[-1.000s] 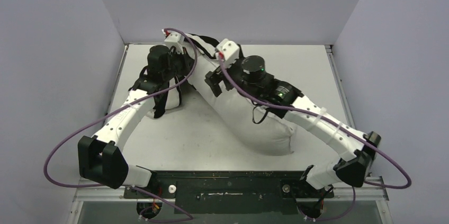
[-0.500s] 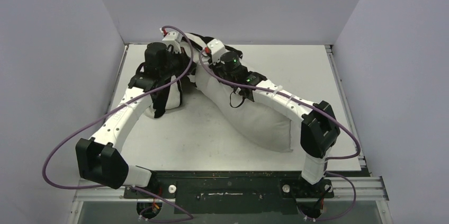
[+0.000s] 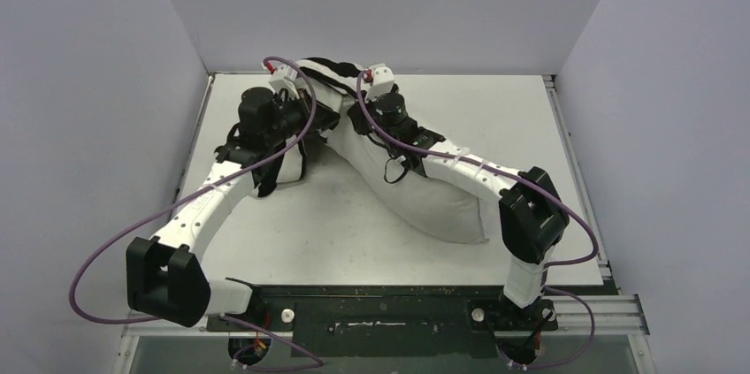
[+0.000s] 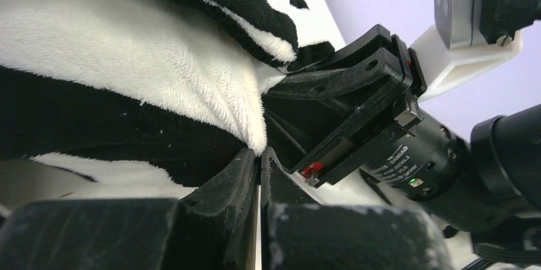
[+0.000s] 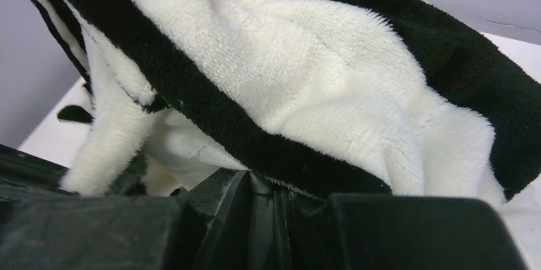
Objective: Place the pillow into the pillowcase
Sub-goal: Stuff the pillow into the pillowcase.
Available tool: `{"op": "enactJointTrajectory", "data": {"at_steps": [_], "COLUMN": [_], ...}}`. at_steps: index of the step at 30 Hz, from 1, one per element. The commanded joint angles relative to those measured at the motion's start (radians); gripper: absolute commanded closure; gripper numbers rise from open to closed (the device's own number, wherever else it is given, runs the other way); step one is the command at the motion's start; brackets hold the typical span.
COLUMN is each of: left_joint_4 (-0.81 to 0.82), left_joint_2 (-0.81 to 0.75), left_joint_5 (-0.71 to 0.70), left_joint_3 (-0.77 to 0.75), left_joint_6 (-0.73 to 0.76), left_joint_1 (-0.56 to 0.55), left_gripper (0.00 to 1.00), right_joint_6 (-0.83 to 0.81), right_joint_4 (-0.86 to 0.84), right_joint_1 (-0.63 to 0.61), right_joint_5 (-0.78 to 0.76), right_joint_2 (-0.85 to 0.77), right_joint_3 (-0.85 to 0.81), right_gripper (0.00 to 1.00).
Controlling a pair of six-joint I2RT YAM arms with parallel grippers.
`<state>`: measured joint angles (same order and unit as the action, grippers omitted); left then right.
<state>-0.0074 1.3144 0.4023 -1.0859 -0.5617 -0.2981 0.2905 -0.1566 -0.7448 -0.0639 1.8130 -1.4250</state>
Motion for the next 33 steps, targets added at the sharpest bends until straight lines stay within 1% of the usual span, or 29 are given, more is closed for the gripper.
{"op": "enactJointTrajectory", "data": {"at_steps": [1,4,8,11,14,16,19,24,27,30,31,33], "left_joint_4": [0.254,0.236,0.17,0.184,0.219,0.236,0.233,0.249,0.267,0.227,0.202,0.121], "left_joint_2": [0.036,0.029,-0.02,-0.048,-0.063,-0.062,-0.049,-0.048,-0.064,-0.093,-0.096,-0.085], "left_joint_5": [0.196,0.205,0.202,0.222,0.221,0.204,0.179,0.136,0.124,0.083,0.063,0.064], "left_joint_3": [-0.008,-0.059,-0.157,-0.179,-0.156,-0.144,-0.143,-0.095,-0.05,-0.04,-0.049,-0.102], "left_joint_6": [-0.19,-0.196,-0.191,-0.253,-0.286,-0.281,-0.278,-0.287,-0.311,-0.282,-0.263,-0.214], "left_joint_1": [-0.035,-0.038,-0.038,-0.05,-0.118,-0.182,-0.263,-0.379,-0.394,-0.392,-0.388,-0.365], "left_gripper": [1.0,1.0,1.0,1.0,1.0,1.0,1.0,1.0,1.0,1.0,1.0,1.0], "right_joint_6": [0.187,0.194,0.226,0.282,0.378,0.409,0.444,0.577,0.618,0.632,0.637,0.628], "right_joint_4": [-0.237,-0.187,-0.099,-0.071,-0.142,-0.168,-0.167,-0.239,-0.28,-0.306,-0.322,-0.311], "right_joint_1": [0.03,0.038,0.038,0.046,0.07,0.073,0.082,0.159,0.19,0.211,0.225,0.262], "right_joint_5": [-0.029,0.05,0.141,0.188,0.204,0.177,0.107,0.099,0.115,0.134,0.17,0.292], "right_joint_2": [-0.04,-0.072,-0.176,-0.256,-0.319,-0.338,-0.331,-0.32,-0.34,-0.373,-0.379,-0.386], "right_joint_3": [0.028,0.007,-0.008,-0.016,0.015,0.013,-0.013,0.03,0.09,0.156,0.174,0.181], "right_gripper": [1.0,1.0,1.0,1.0,1.0,1.0,1.0,1.0,1.0,1.0,1.0,1.0]}}
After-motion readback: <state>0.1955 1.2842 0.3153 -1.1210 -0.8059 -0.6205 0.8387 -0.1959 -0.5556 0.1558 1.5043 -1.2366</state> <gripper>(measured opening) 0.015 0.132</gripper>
